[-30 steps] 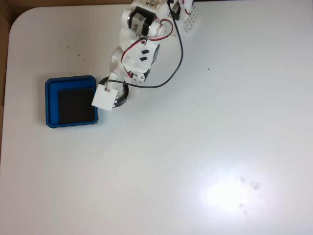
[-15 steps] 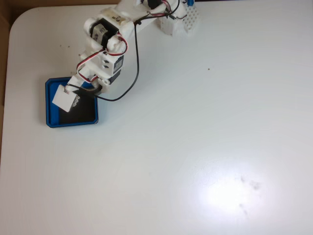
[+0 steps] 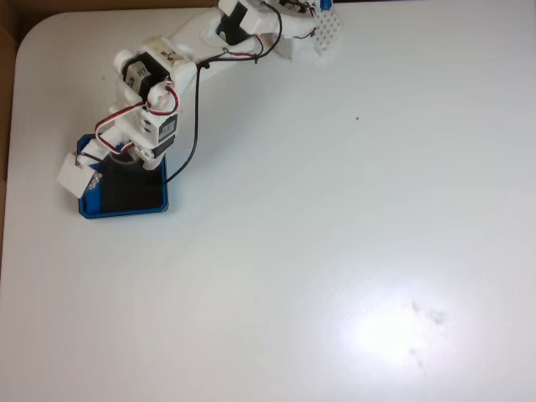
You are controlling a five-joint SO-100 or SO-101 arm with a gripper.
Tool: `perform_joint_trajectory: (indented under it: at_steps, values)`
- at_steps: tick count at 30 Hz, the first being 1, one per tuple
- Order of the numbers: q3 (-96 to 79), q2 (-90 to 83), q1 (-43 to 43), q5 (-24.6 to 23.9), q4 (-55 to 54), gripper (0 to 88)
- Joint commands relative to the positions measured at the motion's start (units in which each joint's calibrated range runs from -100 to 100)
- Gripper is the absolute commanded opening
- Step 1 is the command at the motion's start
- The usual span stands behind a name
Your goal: Pick the black tape roll and drop it in the blue box
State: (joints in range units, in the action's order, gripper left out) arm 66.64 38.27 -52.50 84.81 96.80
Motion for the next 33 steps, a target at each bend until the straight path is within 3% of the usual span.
perform_joint_trajectory:
  at_steps: [1, 33]
  values:
    - [7.8, 2.9, -0.4, 0.0, -0.1, 0.5]
    - [21.7, 12.6, -1.6, -0.1, -0.4, 0.5]
